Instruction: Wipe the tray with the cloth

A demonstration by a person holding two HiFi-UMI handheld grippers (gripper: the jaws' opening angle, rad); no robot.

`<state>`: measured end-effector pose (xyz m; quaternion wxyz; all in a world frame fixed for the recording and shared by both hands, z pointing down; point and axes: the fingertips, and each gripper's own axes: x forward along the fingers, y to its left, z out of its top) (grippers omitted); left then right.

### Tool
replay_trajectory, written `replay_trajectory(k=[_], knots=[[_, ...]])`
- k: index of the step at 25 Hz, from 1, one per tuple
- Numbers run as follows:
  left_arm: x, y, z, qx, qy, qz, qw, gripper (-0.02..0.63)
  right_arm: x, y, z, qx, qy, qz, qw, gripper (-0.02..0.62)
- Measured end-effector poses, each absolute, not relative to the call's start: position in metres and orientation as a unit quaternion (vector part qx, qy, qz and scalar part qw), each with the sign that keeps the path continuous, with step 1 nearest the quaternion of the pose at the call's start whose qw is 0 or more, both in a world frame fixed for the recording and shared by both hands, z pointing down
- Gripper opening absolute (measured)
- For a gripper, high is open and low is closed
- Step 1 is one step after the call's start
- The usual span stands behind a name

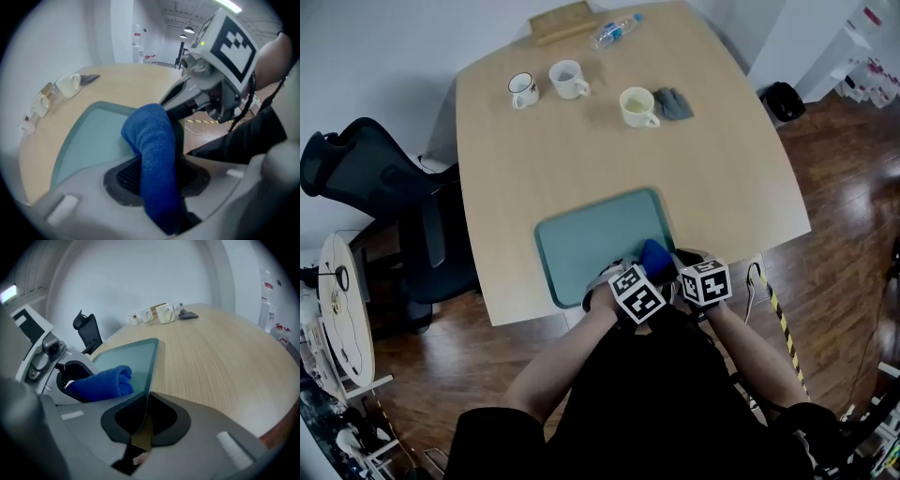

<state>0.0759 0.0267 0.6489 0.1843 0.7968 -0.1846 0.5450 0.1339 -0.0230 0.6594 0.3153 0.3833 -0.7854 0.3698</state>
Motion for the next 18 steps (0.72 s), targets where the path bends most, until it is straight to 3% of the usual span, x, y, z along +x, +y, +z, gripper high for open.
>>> replay_trajectory(k=[12,18], knots=[[-0.078,0.065,0.655,0.76,-0.262,0.55,0.227,0.158,0.134,-0.026,0.665,0.389,-0.781,0.366,0.325,0.028],[-0.114,0.07,0.655,0.752,-0.306,0.519,0.265,0.158,0.133,-0.025,0.665,0.389,-0.779,0.359,0.336,0.029]])
